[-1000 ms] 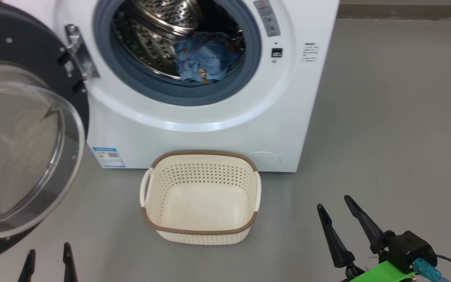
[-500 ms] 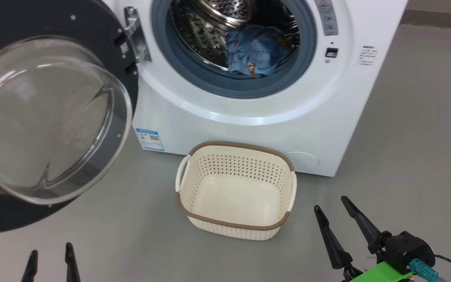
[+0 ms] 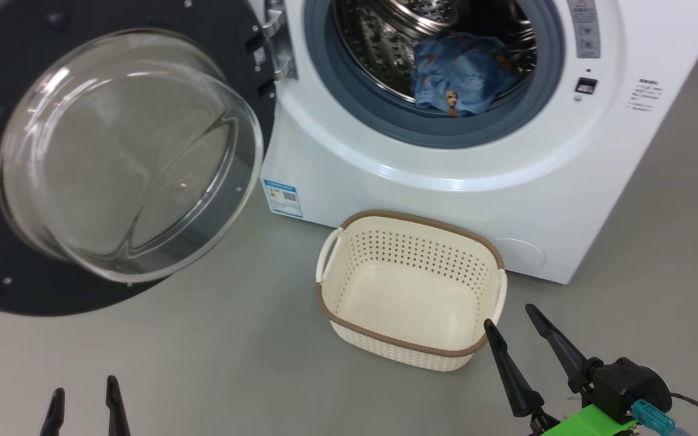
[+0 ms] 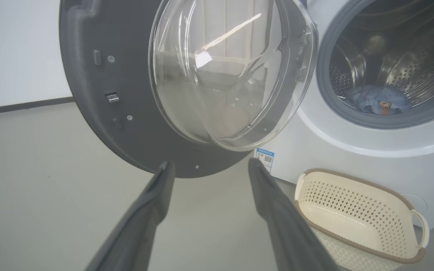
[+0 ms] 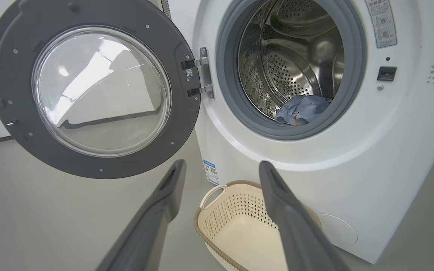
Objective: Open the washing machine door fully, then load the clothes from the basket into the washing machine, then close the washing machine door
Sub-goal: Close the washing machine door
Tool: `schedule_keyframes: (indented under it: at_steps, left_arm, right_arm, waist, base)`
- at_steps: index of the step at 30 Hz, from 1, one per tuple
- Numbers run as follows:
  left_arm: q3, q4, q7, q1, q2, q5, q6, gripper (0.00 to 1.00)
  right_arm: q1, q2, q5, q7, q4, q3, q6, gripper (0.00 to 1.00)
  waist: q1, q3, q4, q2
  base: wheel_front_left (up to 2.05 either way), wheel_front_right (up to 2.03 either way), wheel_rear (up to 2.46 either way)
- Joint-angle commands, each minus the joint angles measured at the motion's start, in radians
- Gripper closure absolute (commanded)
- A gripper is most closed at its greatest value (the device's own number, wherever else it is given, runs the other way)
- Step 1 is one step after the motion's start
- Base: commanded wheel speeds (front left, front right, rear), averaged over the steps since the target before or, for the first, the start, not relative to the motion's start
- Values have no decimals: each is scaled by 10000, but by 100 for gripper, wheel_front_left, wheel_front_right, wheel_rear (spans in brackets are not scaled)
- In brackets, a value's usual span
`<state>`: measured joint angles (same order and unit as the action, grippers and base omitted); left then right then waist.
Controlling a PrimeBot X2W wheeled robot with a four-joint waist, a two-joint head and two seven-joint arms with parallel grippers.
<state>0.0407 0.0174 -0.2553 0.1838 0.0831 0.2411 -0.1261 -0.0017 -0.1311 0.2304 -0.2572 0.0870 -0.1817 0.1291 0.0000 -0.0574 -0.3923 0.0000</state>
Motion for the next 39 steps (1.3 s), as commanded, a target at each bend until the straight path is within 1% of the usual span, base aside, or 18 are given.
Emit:
schedule_keyframes:
  at_steps: [1,17,31,39]
  left_arm:
    - [395,-193,-64,-392,74,-150,35,0]
    - [453,-101,-64,-328,-146,-130,140,0]
    - [732,-348,-65,-143,-283,-62,16,0]
    - [780,-233,-65,-198,-298,-162,147,0]
  right_arm:
    - [-387,-57,-10,-46,-201,-261,16,0]
    - [-467,-77,-10,-46,-168,-329,16,0]
    - [-975,-234,100,-46,117,-810,16,0]
    - [-842,-263,140,-46,86,-698,16,0]
  waist:
    - [0,3,-256,0]
    - [0,-48,-1375,0]
    - [0,-215,-1467,0]
    - [0,-128,-1413,0]
  base:
    - [0,0,0]
    - [0,0,0]
    - [0,0,0]
    - [0,0,0]
